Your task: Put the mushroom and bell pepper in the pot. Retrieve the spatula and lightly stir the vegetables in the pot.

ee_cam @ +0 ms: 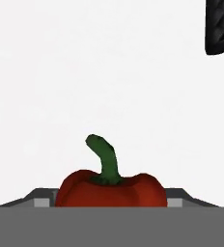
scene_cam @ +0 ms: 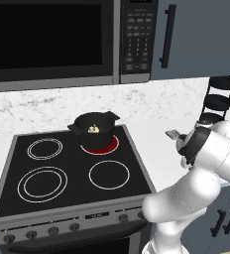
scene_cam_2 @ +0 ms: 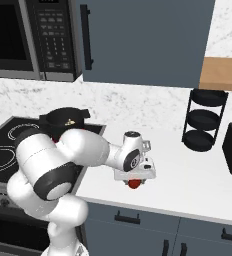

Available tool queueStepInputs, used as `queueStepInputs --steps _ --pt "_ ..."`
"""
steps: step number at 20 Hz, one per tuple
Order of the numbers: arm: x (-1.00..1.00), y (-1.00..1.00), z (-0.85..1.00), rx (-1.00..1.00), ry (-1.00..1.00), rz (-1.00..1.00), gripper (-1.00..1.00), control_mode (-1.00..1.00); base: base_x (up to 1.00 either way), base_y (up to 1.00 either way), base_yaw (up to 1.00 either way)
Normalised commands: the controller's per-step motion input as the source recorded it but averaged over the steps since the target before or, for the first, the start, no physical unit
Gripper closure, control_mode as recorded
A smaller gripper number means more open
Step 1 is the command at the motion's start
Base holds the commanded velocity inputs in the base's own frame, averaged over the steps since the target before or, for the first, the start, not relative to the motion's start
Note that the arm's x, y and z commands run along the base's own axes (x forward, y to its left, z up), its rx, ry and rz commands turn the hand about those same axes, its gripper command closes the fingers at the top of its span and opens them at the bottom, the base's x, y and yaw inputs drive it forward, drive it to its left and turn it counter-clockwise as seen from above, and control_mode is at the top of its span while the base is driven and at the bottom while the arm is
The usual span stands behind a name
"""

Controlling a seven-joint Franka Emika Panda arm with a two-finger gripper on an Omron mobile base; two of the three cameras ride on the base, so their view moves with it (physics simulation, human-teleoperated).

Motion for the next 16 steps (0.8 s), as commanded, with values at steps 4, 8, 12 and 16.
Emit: queueStepInputs --steps 4,8,12,16 --pt "-0.39 0.11 0.34 0.05 -0.05 0.01 1.00 -1.00 0.00 0.00 0.00" --pt "-0.44 0.56 0.76 0.08 -0.16 0.05 1.00 -1.00 0.00 0.00 0.00" --pt "-0.10 0.98 0.99 0.10 -0.20 0.09 1.00 -1.00 0.00 0.00 0.00" --pt "0.01 1.00 0.91 0.13 -0.15 0.10 1.00 -1.00 0.00 0.00 0.00"
